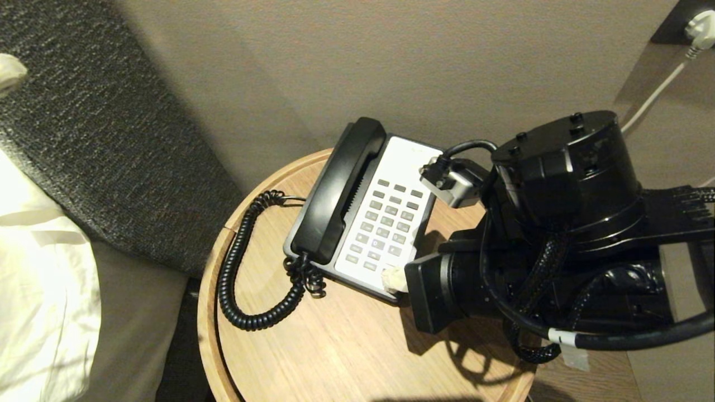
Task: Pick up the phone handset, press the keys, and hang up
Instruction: End the call using the dial pad
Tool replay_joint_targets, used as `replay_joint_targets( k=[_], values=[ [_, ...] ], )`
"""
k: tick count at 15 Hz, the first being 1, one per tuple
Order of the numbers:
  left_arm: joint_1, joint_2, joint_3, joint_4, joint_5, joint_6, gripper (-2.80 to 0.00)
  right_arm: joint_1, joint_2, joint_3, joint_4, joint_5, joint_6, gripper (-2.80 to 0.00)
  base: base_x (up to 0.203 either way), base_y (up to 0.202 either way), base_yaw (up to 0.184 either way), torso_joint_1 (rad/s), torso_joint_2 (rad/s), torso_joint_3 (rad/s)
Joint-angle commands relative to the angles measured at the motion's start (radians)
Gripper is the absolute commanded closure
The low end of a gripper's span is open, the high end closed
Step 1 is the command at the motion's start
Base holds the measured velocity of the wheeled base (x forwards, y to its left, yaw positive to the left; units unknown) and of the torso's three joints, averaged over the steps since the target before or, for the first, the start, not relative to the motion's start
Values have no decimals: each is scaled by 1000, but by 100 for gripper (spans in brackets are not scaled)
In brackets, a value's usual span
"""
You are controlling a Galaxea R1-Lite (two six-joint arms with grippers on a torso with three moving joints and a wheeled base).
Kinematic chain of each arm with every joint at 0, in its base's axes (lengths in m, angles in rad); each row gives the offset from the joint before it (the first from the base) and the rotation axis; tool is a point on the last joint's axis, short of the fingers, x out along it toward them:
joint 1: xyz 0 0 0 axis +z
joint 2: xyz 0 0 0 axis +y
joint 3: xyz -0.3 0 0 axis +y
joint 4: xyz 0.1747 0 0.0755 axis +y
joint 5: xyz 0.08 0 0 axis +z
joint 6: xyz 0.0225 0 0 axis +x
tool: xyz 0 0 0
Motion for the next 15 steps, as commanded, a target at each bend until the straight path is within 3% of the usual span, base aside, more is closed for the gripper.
replay_joint_targets(
  k=[1,15],
  values=[
    [0,-2,3,-1,0,-2,0,1,-5,-9,0,0,4,0,0,0,0,0,0,0],
    [0,-4,9,1,-1,-2,0,2,-24,-1,2,4,10,0,0,0,0,0,0,0]
  ],
)
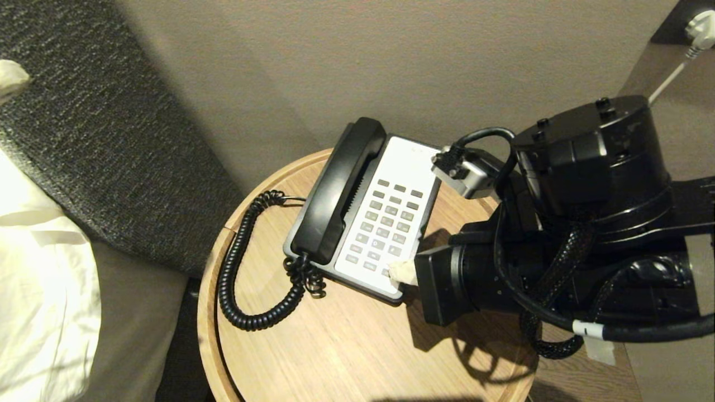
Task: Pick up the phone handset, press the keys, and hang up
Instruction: End the call using the dial pad
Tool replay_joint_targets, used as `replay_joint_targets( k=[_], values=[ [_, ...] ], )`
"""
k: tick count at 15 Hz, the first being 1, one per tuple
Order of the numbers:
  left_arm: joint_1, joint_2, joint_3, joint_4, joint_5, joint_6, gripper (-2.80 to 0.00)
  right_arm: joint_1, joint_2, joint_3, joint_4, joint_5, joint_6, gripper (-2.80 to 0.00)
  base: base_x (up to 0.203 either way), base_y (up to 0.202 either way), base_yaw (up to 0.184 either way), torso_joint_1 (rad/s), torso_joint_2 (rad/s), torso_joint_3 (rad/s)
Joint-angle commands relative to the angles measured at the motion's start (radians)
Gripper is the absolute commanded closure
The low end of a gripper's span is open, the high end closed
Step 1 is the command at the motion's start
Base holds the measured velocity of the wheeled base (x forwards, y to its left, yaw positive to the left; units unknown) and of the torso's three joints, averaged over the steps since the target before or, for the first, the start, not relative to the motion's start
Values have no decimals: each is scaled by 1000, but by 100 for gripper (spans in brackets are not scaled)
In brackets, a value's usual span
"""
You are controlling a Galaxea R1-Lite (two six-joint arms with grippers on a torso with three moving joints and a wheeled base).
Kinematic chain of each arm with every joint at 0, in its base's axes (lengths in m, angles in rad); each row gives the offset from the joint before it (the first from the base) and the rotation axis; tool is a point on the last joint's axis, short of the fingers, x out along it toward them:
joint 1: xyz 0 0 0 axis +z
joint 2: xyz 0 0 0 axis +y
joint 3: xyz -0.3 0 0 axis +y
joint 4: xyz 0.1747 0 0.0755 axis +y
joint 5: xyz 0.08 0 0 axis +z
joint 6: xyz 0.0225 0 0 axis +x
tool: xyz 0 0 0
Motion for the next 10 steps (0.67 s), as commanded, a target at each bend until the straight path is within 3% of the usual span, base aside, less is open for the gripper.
replay_joint_targets(
  k=[1,10],
  values=[
    [0,-1,5,-3,1,-2,0,1,6,2,0,0,2,0,0,0,0,0,0,0],
    [0,-10,0,-4,0,-2,0,0,35,8,-2,-9,-6,0,0,0,0,0,0,0]
  ],
)
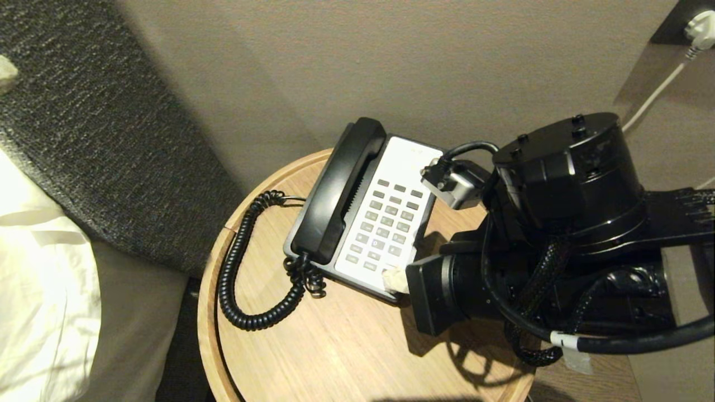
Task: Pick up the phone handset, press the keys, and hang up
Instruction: End the call using the dial pad
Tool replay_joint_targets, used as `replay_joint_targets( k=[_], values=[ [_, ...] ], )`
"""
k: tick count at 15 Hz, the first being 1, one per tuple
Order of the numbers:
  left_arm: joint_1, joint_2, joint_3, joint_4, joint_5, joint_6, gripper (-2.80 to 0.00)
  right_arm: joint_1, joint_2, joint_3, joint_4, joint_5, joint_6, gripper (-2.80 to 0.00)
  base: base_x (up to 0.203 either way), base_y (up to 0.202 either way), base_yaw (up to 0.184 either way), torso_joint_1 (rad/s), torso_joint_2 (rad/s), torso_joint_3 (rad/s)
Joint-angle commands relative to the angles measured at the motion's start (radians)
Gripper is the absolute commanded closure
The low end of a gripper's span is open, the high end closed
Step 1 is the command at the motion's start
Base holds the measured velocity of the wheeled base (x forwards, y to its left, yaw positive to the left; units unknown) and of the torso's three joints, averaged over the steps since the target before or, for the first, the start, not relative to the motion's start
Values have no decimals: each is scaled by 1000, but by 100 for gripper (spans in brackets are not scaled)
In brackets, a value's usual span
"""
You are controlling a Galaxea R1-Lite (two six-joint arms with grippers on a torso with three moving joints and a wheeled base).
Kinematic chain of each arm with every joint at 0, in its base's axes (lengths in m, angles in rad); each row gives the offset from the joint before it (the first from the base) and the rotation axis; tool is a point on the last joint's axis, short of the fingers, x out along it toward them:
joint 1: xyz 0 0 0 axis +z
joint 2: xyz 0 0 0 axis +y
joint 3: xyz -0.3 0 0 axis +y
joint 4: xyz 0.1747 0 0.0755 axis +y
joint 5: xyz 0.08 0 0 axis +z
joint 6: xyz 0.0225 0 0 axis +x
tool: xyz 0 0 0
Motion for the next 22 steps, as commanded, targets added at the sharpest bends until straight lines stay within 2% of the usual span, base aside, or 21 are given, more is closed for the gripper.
replay_joint_targets(
  k=[1,11,16,18,22],
  values=[
    [0,-5,3,-1,1,-2,0,0,8,5,2,-2,2,0,0,0,0,0,0,0],
    [2,-4,17,1,1,-18,0,2,-40,0,5,-2,7,0,0,0,0,0,0,0],
    [38,-32,59,18,6,-19,0,2,-83,18,11,-17,9,0,0,0,0,0,0,0],
    [99,-48,83,30,17,-25,0,2,-113,21,9,-67,13,0,0,0,0,0,0,0],
    [322,-191,193,61,71,-32,0,2,-210,40,6,-156,56,0,0,0,0,0,0,0]
  ],
)
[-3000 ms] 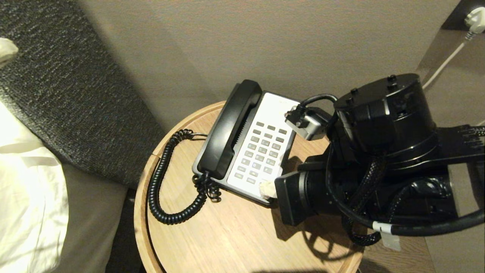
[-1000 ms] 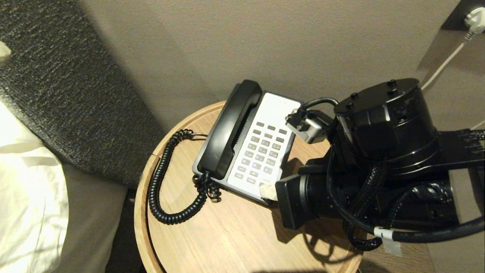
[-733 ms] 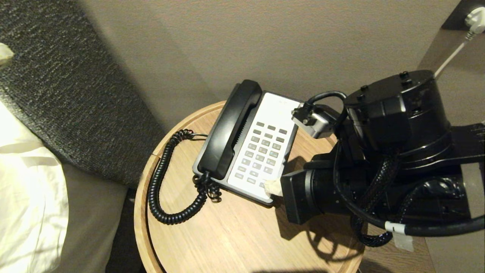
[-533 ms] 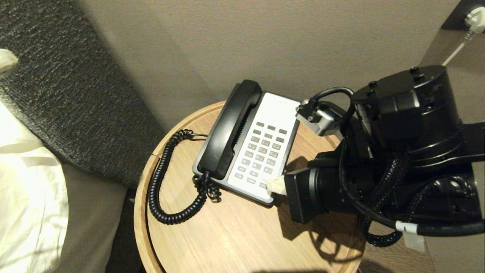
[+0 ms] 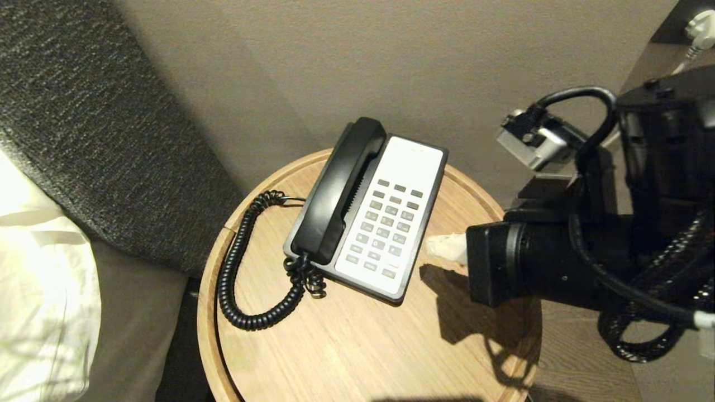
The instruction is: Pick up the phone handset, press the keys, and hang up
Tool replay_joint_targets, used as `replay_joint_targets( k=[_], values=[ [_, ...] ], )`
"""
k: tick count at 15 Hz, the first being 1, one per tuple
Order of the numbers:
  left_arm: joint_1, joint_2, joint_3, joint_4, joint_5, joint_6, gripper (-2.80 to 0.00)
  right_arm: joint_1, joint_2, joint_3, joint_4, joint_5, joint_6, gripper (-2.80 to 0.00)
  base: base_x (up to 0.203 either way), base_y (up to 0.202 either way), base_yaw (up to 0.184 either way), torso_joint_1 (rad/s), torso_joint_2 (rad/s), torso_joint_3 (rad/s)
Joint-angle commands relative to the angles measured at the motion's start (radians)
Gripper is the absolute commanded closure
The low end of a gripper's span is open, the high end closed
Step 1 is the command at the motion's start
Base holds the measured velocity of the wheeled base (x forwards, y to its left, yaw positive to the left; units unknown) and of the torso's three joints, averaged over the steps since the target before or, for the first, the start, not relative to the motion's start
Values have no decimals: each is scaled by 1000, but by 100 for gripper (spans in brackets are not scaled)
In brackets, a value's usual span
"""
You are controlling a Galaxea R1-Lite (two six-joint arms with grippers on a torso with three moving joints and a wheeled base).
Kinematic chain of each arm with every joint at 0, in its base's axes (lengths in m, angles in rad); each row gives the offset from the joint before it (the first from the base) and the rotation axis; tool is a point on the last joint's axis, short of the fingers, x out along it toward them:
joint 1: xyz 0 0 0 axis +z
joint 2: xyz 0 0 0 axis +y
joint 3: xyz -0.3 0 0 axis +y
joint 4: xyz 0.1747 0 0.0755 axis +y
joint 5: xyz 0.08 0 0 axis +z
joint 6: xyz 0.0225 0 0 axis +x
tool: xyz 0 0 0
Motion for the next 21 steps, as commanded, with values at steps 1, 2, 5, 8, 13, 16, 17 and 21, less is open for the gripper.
replay_joint_targets(
  k=[1,2,5,8,13,16,17,21],
  values=[
    [113,-138,102,9,38,-4,0,0,-83,12,-2,-45,30,0,0,0,0,0,0,0],
    [147,-190,161,13,57,-4,0,1,-116,15,-6,-63,58,0,0,0,0,0,0,0],
    [284,-323,325,32,96,-12,0,1,-243,55,-60,-144,148,0,0,0,0,0,0,0],
    [355,-434,463,87,84,-8,0,-1,-422,188,-87,-190,172,0,0,0,0,0,0,0],
    [400,-589,671,83,-203,176,0,-13,-616,315,-84,-228,198,0,0,0,0,0,0,0],
    [411,-738,754,92,-311,319,0,-19,-662,333,-55,-229,201,0,0,0,0,0,0,0],
    [412,-761,767,95,-332,338,0,-19,-670,344,-53,-228,201,0,0,0,0,0,0,0],
    [413,-756,820,38,-272,327,0,-18,-695,380,-59,-228,201,0,0,0,0,0,0,0]
  ],
)
